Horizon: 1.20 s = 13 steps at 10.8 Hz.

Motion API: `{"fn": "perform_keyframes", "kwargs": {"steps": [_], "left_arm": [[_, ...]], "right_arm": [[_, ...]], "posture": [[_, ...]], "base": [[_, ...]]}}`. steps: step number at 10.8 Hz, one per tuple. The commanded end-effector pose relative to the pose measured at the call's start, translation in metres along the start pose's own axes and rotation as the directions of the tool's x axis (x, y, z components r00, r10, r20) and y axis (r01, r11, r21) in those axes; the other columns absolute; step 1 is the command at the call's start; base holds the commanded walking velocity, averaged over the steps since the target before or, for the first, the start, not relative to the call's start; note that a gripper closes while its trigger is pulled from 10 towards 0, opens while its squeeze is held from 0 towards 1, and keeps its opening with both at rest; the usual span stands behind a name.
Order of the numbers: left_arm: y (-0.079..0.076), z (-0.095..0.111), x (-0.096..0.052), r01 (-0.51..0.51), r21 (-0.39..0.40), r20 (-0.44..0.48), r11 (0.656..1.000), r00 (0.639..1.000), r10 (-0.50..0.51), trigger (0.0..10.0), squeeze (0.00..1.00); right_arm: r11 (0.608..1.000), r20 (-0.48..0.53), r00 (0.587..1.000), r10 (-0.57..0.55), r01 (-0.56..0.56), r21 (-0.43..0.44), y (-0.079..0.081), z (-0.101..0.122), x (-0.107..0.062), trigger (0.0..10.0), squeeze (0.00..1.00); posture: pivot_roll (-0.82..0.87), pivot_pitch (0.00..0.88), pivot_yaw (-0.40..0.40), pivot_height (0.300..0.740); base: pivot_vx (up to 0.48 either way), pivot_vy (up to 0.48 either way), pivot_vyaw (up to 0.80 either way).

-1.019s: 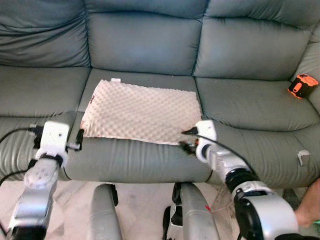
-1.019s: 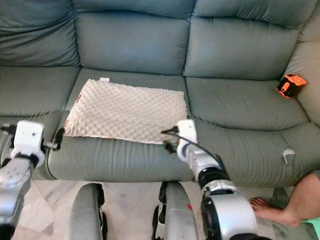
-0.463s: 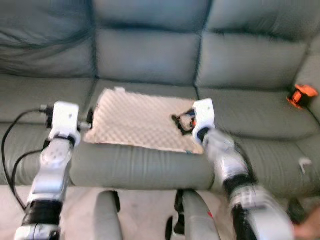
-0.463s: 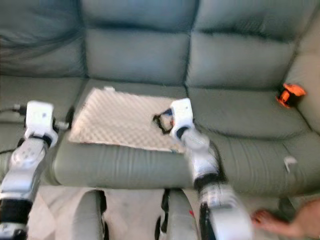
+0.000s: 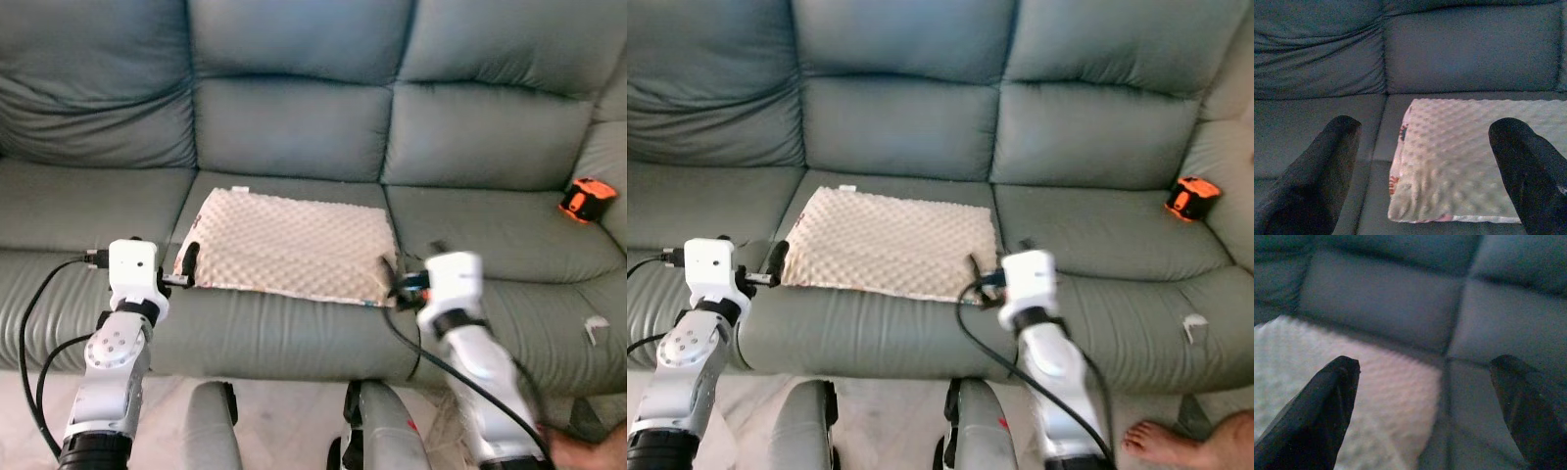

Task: Move the pillow to the sofa

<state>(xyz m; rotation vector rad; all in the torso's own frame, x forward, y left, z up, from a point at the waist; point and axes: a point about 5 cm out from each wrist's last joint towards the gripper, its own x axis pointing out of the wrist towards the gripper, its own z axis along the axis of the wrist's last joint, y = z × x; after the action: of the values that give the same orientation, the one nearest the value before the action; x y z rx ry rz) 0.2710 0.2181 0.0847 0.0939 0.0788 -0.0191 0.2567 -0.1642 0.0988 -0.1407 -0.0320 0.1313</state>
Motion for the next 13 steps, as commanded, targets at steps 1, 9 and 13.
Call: {"fn": "perform_keyframes", "kwargs": {"steps": [1,9,13], "left_arm": [[-0.001,0.006,-0.001,0.025,-0.012,0.027,1.000,0.999,-0.025,10.0,0.00],[-0.010,0.029,0.022,0.085,-0.035,0.115,0.996,0.990,-0.080,10.0,0.00],[-0.007,0.022,0.027,0.023,-0.017,0.058,1.000,0.998,-0.022,10.0,0.00]], "right_arm": [[0.999,0.053,0.997,-0.052,0.053,-0.002,-0.006,0.014,-0.002,10.0,0.00],[0.997,0.128,0.989,-0.068,0.063,0.039,-0.007,0.044,0.024,10.0,0.00],[0.996,0.111,0.991,-0.072,0.067,0.052,-0.007,0.044,0.028,10.0,0.00]], "posture": [[-0.03,0.000,-0.039,0.622],[-0.05,0.000,-0.034,0.740],[-0.05,0.000,-0.038,0.740]], "base": [[0.000,0.000,0.00],[0.000,0.000,0.00],[0.000,0.000,0.00]]}}
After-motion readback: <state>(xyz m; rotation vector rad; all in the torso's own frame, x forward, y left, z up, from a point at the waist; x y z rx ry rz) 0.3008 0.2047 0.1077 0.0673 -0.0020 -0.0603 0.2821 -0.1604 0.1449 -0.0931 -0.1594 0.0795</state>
